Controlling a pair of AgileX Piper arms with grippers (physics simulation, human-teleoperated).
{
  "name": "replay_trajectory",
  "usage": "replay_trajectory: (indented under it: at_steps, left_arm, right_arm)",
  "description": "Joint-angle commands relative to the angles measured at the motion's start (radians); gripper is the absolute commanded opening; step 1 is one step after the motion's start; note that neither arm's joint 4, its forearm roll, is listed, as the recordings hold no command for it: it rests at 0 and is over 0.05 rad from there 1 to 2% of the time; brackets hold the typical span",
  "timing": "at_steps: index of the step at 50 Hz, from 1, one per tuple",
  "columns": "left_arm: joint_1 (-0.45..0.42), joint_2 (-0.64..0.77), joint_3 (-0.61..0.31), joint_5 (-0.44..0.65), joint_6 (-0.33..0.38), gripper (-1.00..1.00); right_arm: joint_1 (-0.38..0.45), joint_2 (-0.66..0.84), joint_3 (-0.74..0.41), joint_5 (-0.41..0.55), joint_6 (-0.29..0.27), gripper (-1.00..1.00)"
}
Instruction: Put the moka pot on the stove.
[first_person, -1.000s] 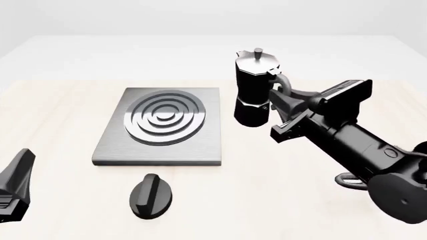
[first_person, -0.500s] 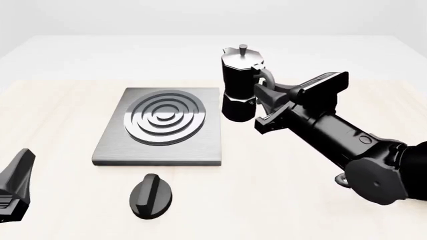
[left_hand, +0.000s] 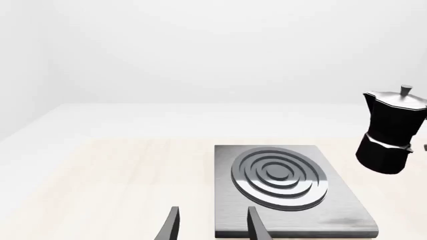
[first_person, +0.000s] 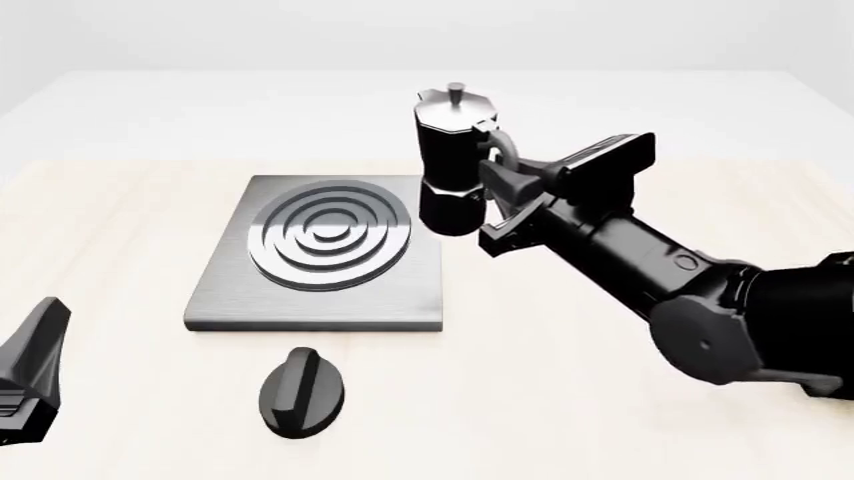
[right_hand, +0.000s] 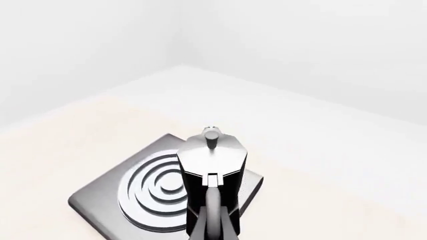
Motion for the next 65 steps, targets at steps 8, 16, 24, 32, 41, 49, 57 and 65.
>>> replay_trajectory:
  at_steps: [8,16,24,32,41,49,57,65]
  left_arm:
    - [0.000,0.000,0.000,0.000,0.000,1.00]
    - [0.000,0.000,0.000,0.000,0.000,1.00]
    - [0.000,0.000,0.000,0.000,0.000,1.00]
    - [0.000,0.000,0.000,0.000,0.000,1.00]
    - [0.000,0.000,0.000,0.000,0.000,1.00]
    - [0.000,0.000,0.000,0.000,0.000,1.00]
    - [0.000,0.000,0.000,0.000,0.000,1.00]
    - [0.000,0.000,0.000,0.000,0.000,1.00]
  right_arm:
    - [0.023,0.038,-0.045,-0.026,0.004,-1.00]
    - [0.029,0.067,-0.068,-0.043,0.006,-1.00]
    - [0.035,0.113,-0.105,-0.060,0.009,-1.00]
    - [0.034,0.148,-0.132,-0.071,0.012,-1.00]
    - [0.038,0.164,-0.158,-0.070,0.011,-1.00]
    - [0.040,0.192,-0.186,-0.071,0.012,-1.00]
    - [0.049,0.227,-0.213,-0.080,0.017,-1.00]
    - [0.048,0.256,-0.247,-0.083,0.033,-1.00]
